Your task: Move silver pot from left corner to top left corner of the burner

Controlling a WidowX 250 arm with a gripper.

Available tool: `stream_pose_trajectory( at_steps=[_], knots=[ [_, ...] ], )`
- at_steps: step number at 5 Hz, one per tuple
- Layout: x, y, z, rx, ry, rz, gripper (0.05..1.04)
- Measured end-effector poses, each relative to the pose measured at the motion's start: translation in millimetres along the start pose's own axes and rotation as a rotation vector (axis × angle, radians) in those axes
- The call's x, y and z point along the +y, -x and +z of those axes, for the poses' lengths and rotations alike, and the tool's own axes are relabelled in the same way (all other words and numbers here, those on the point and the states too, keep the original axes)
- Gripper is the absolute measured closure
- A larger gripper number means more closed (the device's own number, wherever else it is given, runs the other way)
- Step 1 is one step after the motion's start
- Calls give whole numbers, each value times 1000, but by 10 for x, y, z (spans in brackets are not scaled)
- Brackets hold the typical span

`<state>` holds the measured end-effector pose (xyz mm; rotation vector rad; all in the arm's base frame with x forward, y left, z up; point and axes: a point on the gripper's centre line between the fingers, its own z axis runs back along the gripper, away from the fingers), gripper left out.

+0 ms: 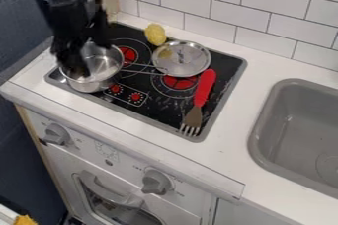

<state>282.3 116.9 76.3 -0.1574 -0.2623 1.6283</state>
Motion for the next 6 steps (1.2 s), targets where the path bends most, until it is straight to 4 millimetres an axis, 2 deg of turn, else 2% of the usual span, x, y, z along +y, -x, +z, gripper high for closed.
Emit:
stream_pose_trajectory(
  at_steps=[1,3,4,5,6],
  knots=[
    [48,-89,-107,24,-5,76,83],
    [75,-176,-380,18,-99,92,83],
    [124,-243,-414,-12,-124,105,138],
    [163,-322,-447,-71,-148,124,427],
    [175,-293,-467,-64,-140,121,734]
  ],
)
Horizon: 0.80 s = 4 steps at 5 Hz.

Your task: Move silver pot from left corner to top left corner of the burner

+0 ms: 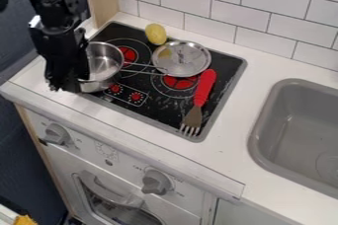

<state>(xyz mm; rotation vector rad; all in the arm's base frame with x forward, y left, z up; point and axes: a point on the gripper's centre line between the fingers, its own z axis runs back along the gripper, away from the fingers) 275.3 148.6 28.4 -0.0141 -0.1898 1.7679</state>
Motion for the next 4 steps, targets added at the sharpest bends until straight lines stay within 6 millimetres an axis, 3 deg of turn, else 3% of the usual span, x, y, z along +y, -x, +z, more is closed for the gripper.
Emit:
stream_pose_trajectory(
  at_steps=[1,2,4],
  knots=[
    [-4,19,0,12,3,-9,938],
    [-10,11,0,4,6,-5,1009],
    [-54,7,184,-21,60,-67,1015]
  ],
)
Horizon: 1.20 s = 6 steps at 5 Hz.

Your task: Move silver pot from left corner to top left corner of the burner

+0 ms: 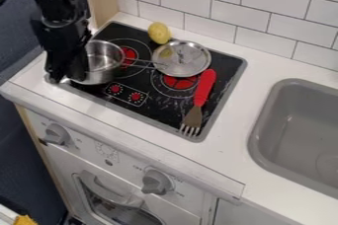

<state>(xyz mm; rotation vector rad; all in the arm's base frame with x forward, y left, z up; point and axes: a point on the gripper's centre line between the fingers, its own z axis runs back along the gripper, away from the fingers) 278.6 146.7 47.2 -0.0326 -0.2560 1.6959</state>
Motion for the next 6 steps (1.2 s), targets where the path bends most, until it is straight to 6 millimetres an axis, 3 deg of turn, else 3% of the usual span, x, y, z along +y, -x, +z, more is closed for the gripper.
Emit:
stream_pose_trajectory(
  at_steps=[1,2,3,4,6],
  knots=[
    [29,-182,212,10,67,-25,1015],
    [17,-274,348,39,53,-161,1015],
    [-120,-411,383,59,0,-391,1015],
    [-190,-562,280,53,-107,-528,1015],
    [-385,-577,103,46,-36,-755,1015]
  ],
)
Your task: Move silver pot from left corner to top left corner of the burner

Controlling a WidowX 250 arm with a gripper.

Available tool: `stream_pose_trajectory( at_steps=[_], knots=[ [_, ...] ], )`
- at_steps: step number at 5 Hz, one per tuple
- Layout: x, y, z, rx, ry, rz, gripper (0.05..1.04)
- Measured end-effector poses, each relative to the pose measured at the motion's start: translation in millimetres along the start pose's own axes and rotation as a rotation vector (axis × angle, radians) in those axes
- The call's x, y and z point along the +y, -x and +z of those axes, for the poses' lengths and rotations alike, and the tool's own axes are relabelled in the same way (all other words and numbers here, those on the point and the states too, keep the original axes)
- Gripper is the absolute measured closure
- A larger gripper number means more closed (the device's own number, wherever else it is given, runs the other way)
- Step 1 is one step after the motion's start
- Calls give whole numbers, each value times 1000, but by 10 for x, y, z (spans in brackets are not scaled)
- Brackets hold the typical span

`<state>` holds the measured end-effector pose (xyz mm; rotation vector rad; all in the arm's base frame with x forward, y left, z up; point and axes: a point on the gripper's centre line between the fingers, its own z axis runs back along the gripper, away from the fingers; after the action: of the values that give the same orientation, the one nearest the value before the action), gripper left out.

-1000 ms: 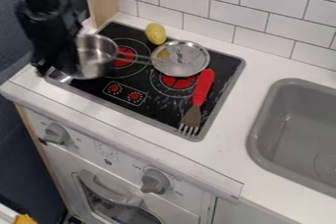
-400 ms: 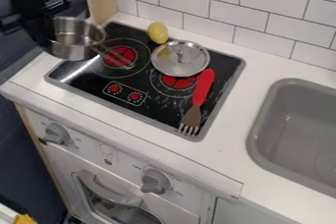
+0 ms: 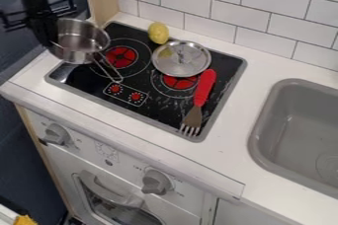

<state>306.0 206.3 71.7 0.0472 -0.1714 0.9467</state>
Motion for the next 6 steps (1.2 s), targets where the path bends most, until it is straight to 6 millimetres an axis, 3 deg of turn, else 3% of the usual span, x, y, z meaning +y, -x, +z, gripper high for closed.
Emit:
stream_pose_trajectory(
  at_steps=[3,6],
  knots=[
    [-317,-260,-126,-6,182,-175,1015],
    [-524,-349,-476,37,140,-205,1015]
  ],
)
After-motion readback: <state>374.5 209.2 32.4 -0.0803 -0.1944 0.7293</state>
